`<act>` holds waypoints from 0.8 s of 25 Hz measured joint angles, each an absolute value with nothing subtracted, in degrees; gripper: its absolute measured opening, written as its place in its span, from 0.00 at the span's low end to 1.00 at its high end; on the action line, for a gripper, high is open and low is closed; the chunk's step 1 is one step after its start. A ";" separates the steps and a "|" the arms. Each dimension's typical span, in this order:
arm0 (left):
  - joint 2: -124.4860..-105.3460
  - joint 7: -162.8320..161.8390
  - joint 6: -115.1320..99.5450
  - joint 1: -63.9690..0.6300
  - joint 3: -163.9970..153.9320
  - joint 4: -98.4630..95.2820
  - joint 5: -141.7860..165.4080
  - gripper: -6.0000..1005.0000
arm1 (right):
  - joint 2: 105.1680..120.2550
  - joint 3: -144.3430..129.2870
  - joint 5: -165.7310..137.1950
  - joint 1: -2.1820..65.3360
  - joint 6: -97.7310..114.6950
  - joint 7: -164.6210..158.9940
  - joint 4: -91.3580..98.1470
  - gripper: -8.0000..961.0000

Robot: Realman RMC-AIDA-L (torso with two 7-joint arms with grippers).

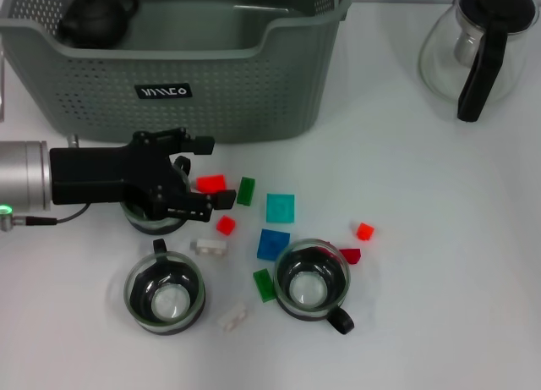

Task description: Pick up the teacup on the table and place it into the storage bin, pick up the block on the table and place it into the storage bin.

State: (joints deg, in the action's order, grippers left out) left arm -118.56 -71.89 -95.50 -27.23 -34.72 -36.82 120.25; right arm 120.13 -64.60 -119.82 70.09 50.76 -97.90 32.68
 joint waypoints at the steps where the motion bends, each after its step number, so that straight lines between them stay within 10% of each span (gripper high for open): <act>1: -118.56 -71.89 -95.51 -27.26 -34.71 -36.82 120.11 0.94 | 120.21 -65.28 -119.78 70.30 49.32 -97.39 31.68 0.08; 20: -118.74 -71.53 -95.38 -27.62 -34.72 -36.21 119.50 0.94 | 120.76 -69.31 -119.17 70.77 40.34 -94.50 24.49 0.08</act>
State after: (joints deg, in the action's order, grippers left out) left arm -118.74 -71.53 -95.38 -27.62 -34.72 -36.21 119.50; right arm 120.76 -69.31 -119.17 70.77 40.34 -94.50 24.49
